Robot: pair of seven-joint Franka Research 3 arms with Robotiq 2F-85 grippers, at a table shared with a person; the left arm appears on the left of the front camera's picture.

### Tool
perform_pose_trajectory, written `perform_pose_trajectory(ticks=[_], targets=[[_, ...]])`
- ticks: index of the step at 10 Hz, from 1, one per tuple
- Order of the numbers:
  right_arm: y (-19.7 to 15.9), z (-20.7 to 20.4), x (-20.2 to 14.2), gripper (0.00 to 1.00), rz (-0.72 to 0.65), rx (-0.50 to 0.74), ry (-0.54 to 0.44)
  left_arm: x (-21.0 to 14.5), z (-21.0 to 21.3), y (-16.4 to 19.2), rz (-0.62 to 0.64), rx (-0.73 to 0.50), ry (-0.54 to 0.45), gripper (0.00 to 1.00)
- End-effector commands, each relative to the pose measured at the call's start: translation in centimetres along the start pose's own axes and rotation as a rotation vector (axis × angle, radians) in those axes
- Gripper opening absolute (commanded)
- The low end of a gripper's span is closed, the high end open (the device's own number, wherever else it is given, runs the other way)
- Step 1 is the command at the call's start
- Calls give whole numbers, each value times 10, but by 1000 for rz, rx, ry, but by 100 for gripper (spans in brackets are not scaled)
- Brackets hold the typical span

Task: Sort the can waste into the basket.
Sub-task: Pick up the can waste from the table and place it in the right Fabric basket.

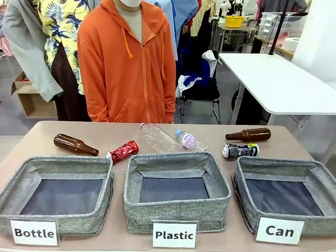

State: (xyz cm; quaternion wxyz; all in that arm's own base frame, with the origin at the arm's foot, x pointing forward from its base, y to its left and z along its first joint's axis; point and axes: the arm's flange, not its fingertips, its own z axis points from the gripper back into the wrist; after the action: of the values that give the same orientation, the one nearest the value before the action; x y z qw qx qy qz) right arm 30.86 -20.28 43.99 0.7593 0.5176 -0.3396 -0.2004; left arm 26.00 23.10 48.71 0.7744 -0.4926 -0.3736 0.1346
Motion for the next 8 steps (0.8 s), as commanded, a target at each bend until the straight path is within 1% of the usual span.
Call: perform_pose_trajectory(ticks=[1,8], targets=[[13,1,1,100,35,-4,20,0,-5,-24,-58,-24,31,100],[13,1,1,100,35,-4,20,0,-5,-24,-58,-24,31,100]])
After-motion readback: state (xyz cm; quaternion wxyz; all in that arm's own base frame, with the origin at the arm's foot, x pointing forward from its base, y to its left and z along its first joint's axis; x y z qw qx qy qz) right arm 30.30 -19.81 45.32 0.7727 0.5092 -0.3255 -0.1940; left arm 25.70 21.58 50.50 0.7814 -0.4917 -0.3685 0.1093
